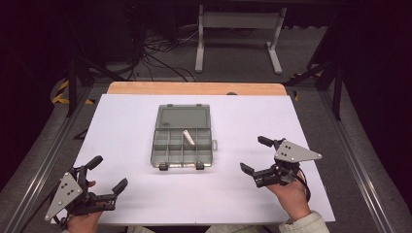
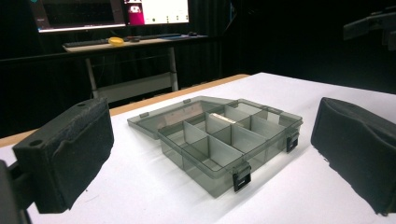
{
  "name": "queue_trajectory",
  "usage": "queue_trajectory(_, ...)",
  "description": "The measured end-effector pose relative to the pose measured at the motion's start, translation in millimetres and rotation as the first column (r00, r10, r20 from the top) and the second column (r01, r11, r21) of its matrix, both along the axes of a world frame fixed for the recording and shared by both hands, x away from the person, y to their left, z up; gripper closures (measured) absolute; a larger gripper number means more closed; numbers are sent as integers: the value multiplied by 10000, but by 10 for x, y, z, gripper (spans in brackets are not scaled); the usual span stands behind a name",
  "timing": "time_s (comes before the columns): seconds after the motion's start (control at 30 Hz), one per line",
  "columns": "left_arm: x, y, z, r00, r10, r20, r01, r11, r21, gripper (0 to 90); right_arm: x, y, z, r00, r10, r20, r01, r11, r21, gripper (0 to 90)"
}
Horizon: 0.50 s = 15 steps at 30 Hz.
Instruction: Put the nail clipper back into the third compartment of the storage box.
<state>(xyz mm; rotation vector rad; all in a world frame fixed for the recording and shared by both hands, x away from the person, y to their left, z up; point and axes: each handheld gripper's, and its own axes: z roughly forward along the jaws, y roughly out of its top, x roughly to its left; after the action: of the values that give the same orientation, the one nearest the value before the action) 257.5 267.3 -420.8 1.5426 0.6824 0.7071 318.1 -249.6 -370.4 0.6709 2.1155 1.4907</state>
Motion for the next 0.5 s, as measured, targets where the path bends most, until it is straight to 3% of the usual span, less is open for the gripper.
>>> queue_trajectory(0.3,-8,4,1,10000,2,29,-2,10000,20,2,-83,-107,-295,9997,-221,-140,223,9996,181,4)
queue_trajectory(0.5,-12,9,-1,10000,-54,27,54,10000,-7,2,-142,-154,-469,9967,-738,-347,749,9967,321,4)
